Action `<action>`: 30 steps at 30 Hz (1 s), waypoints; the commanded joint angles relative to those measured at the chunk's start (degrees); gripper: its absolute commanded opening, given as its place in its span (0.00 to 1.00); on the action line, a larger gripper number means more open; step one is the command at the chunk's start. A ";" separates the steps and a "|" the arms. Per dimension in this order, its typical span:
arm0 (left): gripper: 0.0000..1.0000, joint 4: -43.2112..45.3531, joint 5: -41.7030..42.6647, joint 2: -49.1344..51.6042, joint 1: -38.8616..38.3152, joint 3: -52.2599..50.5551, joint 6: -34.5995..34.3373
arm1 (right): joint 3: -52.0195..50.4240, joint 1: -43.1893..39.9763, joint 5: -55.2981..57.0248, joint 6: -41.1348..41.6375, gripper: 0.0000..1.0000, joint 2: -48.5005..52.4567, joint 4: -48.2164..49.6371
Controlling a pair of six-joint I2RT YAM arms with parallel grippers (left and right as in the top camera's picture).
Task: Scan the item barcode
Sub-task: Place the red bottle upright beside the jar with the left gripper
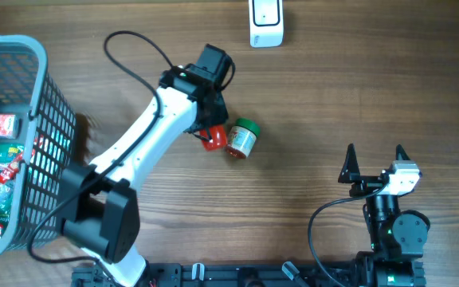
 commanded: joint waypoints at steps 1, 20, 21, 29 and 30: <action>0.37 -0.68 -1.18 2.27 -0.72 0.26 3.23 | -0.15 0.35 -0.94 -0.52 1.00 0.00 0.11; 0.42 7.80 1.20 5.22 -11.10 -9.51 2.93 | -0.15 0.35 -0.94 -0.52 1.00 0.00 0.11; 0.42 7.78 1.20 5.27 -11.52 -9.53 2.93 | -0.15 0.35 -0.94 -0.52 1.00 0.00 0.11; 0.73 5.51 1.20 5.27 -11.85 -9.35 2.97 | -0.15 0.35 -0.94 -0.52 1.00 0.00 0.11; 0.88 5.22 1.20 5.11 -11.85 -9.16 2.97 | -0.15 0.35 -0.94 -0.50 1.00 0.00 0.11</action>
